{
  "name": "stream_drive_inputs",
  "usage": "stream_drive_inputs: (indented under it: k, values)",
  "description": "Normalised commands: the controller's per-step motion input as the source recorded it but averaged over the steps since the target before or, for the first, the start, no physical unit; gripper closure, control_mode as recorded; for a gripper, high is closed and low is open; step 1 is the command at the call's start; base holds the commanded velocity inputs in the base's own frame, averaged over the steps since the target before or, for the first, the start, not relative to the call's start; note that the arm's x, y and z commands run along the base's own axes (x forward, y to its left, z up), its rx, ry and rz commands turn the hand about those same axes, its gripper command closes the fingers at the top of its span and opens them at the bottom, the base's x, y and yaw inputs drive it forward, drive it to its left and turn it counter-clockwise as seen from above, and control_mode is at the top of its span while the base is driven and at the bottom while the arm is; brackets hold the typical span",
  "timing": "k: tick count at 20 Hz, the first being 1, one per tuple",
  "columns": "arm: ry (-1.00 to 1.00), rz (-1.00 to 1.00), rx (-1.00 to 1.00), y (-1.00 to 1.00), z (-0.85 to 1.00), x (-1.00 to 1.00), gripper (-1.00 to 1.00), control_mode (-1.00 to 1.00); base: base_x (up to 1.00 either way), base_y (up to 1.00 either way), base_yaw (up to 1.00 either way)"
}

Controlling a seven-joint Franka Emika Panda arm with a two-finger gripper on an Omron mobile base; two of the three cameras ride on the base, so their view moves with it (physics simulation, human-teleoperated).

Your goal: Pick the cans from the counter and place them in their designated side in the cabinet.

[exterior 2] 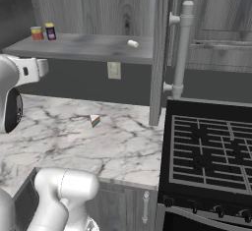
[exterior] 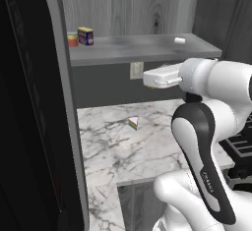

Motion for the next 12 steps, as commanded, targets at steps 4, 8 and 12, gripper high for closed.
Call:
stream_drive_inputs:
  k: [4, 8, 12]
  values:
    - [-0.06, 0.00, 0.02, 0.00, 0.18, 0.00, 1.00, -1.00, 0.00, 0.00, 0.00]
    - [-0.03, 0.00, 0.01, 0.00, 0.17, 0.00, 1.00, -1.00, 0.00, 0.00, 0.00]
    - [0.00, 0.00, 0.02, 0.00, 0.17, 0.00, 1.00, -1.00, 0.00, 0.00, 0.00]
